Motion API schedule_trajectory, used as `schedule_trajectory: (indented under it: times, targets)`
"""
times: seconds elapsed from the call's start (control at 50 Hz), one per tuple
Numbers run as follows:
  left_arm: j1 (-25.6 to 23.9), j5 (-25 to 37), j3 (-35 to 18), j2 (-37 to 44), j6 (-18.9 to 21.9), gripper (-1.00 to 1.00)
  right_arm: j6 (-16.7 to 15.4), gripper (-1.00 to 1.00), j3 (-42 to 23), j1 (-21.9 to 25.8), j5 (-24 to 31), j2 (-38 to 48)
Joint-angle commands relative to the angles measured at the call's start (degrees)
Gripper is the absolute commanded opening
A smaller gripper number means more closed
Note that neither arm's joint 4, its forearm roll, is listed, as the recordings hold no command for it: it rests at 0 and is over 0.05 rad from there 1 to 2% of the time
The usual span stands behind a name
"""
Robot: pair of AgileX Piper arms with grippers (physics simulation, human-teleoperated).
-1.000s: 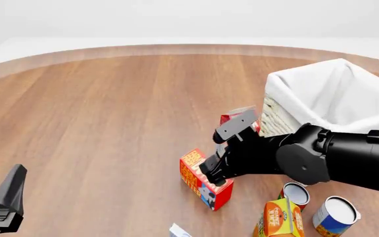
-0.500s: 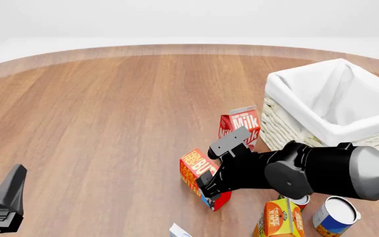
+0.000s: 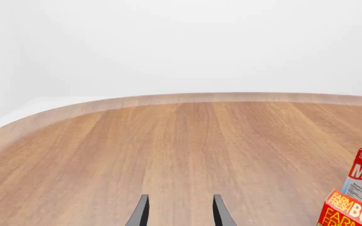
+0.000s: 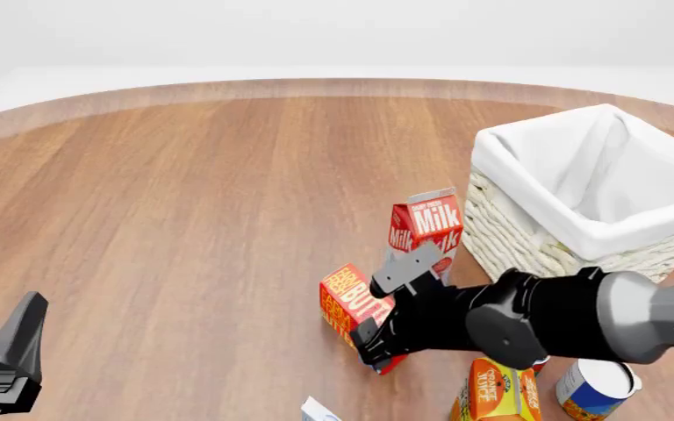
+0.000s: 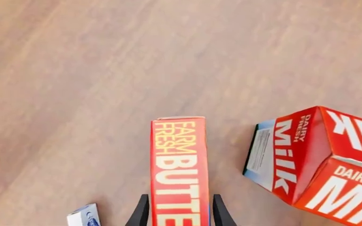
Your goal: Pick up the cream cheese box and the butter, and put them in the basket.
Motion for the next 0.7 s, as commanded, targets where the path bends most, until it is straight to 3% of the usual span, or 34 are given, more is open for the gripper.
schedule_trajectory:
  times: [0.02, 0.12, 0.14, 0.44, 0.7]
  targets:
    - [0.0, 0.0, 0.0, 0.0, 0.0, 1.00, 0.1, 1.00, 0.4, -0.1, -1.3, 0.9]
    - [0.0, 0.0, 0.0, 0.0, 0.0, 1.00, 0.8, 1.00, 0.7, 0.5, -2.2, 1.6]
    - [0.0, 0.0, 0.0, 0.0, 0.0, 1.00, 0.8, -1.00, 0.8, 0.5, -2.3, 1.6]
    - [0.0, 0.0, 0.0, 0.0, 0.0, 1.00, 0.1, -1.00, 0.3, 1.0, 0.5, -1.8]
    - [0.0, 0.0, 0.0, 0.0, 0.0, 1.00, -3.5, -1.00, -1.4, 1.0, 8.0, -11.3]
